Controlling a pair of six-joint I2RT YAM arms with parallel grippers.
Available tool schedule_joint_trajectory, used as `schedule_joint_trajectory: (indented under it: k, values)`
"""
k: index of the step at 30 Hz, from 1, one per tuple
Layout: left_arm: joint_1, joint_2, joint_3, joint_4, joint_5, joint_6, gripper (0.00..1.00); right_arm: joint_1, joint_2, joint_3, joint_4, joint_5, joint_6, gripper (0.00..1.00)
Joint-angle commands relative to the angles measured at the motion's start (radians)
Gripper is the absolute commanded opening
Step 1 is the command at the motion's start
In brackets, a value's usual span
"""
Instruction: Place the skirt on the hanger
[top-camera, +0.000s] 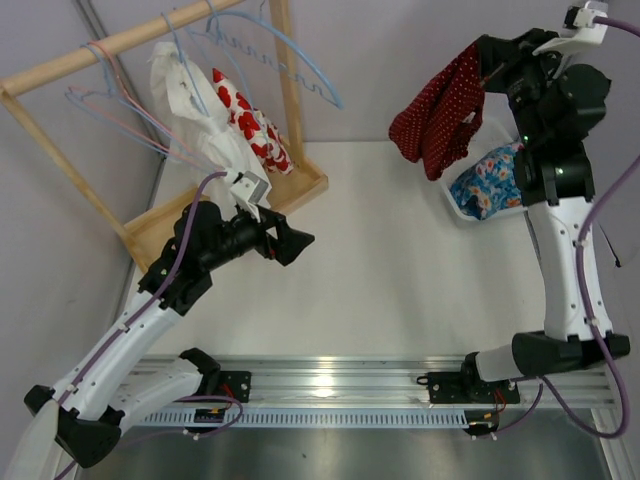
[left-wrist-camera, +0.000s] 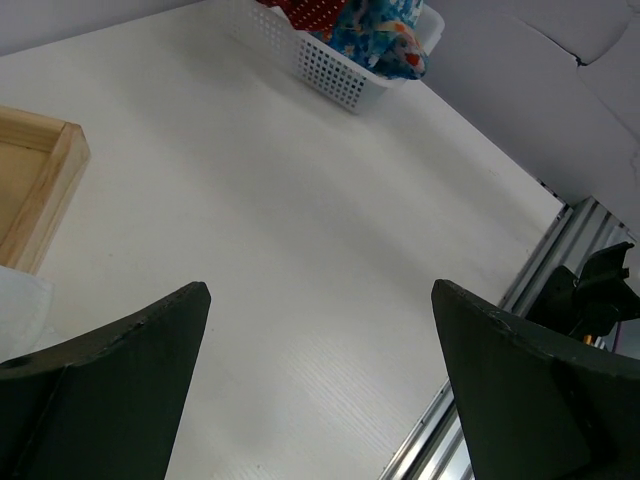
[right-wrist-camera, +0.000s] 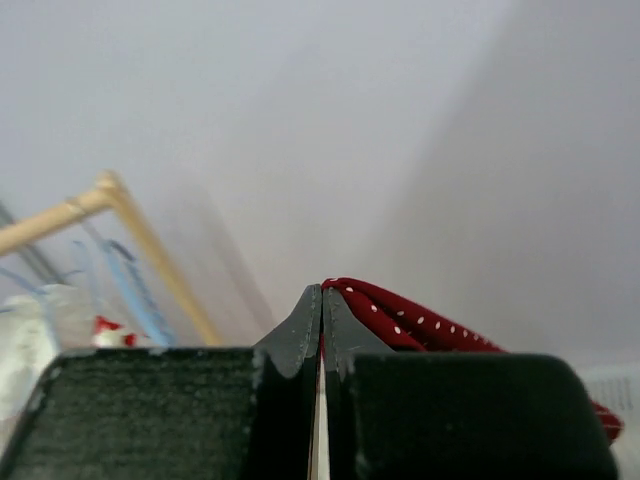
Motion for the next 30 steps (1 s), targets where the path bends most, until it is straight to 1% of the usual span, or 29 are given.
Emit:
schedule_joint_trajectory:
  k: [1,3,6,10,11,13,14,15,16,17,18,20,21,24,25,26,28,29,30]
  values:
    - [0.008,-0.026,0.033,0.018,0.04,0.015,1.0,0.049,-0.089,-0.01,0.041,-0.087,-0.028,0.0]
    - [0.008,-0.028,0.033,0.018,0.04,0.014,0.99,0.119,-0.13,-0.007,0.004,-0.126,-0.047,0.0]
    - [0.008,-0.028,0.035,0.015,0.018,0.015,1.0,0.21,-0.18,-0.026,-0.054,-0.114,-0.079,0.0]
    - [0.008,-0.034,0.036,0.009,-0.011,0.02,1.0,0.281,-0.245,-0.101,-0.133,-0.131,-0.07,0.0]
    - [0.008,-0.035,0.035,0.008,-0.017,0.023,0.99,0.294,-0.263,-0.178,-0.133,-0.134,-0.067,0.0]
    - [0.008,-0.038,0.036,0.003,-0.032,0.029,1.0,0.333,-0.326,-0.275,-0.137,-0.128,-0.05,0.0]
    - [0.008,-0.041,0.038,0.0,-0.037,0.03,1.0,0.343,-0.348,-0.326,-0.15,-0.112,-0.044,0.0]
    - [0.008,-0.041,0.038,-0.002,-0.045,0.033,0.99,0.353,-0.369,-0.428,-0.154,-0.095,-0.03,0.0]
    - [0.01,-0.041,0.036,-0.002,-0.045,0.035,1.0,0.365,-0.392,-0.482,-0.157,-0.056,-0.019,0.0]
    - [0.008,-0.038,0.039,-0.002,-0.046,0.035,0.99,0.368,-0.438,-0.539,-0.16,-0.037,-0.006,0.0]
    - [0.008,-0.037,0.039,-0.002,-0.042,0.035,1.0,0.368,-0.458,-0.654,-0.159,-0.02,0.011,0.0]
    - [0.008,-0.034,0.036,0.0,-0.032,0.03,0.99,0.368,-0.516,-0.76,-0.173,0.039,0.048,0.0]
    - [0.008,-0.023,0.038,0.0,-0.031,0.024,0.99,0.367,-0.53,-0.847,-0.188,0.064,0.06,0.0]
    - [-0.001,0.009,0.073,-0.025,-0.016,0.02,1.0,0.357,-0.584,-0.957,-0.239,0.167,0.114,0.0]
    - [-0.013,0.038,0.08,-0.054,-0.044,0.021,1.0,0.35,-0.599,-1.013,-0.268,0.193,0.145,0.0]
    - [-0.054,0.052,0.085,-0.066,-0.067,0.024,1.0,0.322,-0.616,-1.038,-0.281,0.239,0.163,0.0]
    - [-0.125,0.093,0.1,-0.098,-0.145,0.033,0.99,0.282,-0.687,-1.085,-0.3,0.25,0.191,0.0]
    - [-0.21,0.107,0.107,-0.109,-0.255,0.029,1.0,0.261,-0.713,-1.127,-0.3,0.242,0.209,0.0]
    - [-0.251,0.123,0.117,-0.117,-0.3,0.003,0.99,0.215,-0.762,-1.145,-0.302,0.219,0.215,0.0]
